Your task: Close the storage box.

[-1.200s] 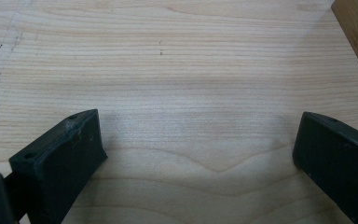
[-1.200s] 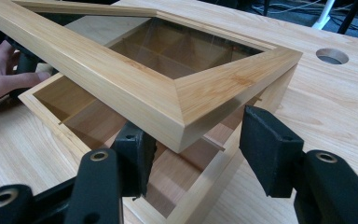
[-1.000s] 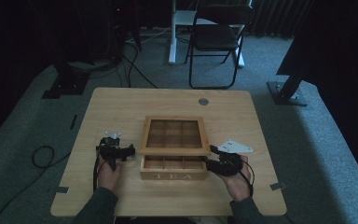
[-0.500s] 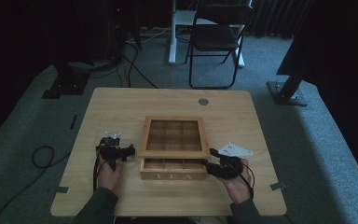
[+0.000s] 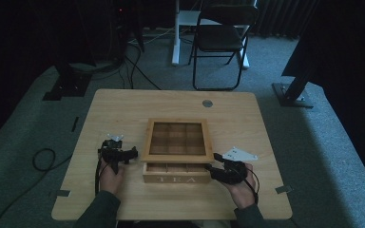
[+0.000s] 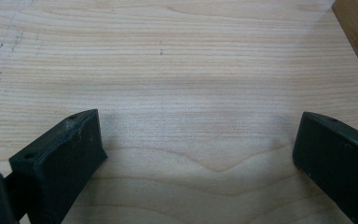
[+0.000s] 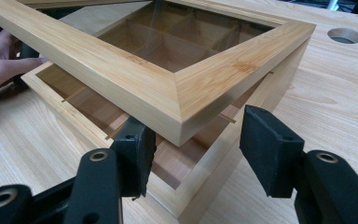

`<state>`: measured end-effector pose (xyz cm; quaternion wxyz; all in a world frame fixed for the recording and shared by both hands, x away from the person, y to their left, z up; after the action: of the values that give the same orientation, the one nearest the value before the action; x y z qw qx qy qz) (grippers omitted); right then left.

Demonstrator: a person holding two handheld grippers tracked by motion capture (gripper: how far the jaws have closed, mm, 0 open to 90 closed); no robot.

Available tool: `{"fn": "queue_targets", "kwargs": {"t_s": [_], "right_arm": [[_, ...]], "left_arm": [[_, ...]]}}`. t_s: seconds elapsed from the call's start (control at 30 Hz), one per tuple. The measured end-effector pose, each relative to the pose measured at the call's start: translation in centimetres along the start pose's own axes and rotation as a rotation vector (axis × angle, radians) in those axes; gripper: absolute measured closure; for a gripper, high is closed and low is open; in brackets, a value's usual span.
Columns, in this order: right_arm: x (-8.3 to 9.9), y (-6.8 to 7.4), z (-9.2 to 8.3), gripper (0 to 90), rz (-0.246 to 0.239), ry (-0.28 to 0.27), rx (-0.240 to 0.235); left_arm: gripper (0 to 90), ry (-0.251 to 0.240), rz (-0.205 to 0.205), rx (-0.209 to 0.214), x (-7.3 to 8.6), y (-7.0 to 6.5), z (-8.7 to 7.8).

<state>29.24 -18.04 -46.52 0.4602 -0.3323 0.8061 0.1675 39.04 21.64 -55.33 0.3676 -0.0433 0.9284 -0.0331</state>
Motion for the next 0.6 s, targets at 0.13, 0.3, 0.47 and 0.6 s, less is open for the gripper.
{"fn": "queue_targets", "kwargs": {"t_s": [0.13,0.3,0.47,0.6], "right_arm": [[0.3,0.1,0.1,45.0,0.001,0.006,-0.003],[0.7,0.2,0.3,45.0,0.007,0.018,-0.009],[0.9,0.3,0.4,45.0,0.010,0.020,-0.009],[1.2,0.3,0.4,45.0,0.009,0.026,-0.008]], "left_arm": [[1.6,0.000,-0.002,-0.002,0.0,0.0,0.0],[1.6,0.000,-0.002,-0.002,0.0,0.0,0.0],[1.6,0.000,-0.002,-0.002,0.0,0.0,0.0],[1.6,0.000,-0.002,-0.002,0.0,0.0,0.0]]}}
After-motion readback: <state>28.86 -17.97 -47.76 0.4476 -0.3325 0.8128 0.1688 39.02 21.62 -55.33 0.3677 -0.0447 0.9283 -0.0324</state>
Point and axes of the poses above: each handheld gripper's, and its own axes: z roughly forward along the jaws, x roughly out of its underside, y roughly to its left, the point moved 1 cm from there along z, roughly forward along the jaws, and after that the axes turned 9 degrees about -z, right-handed, at the moved point
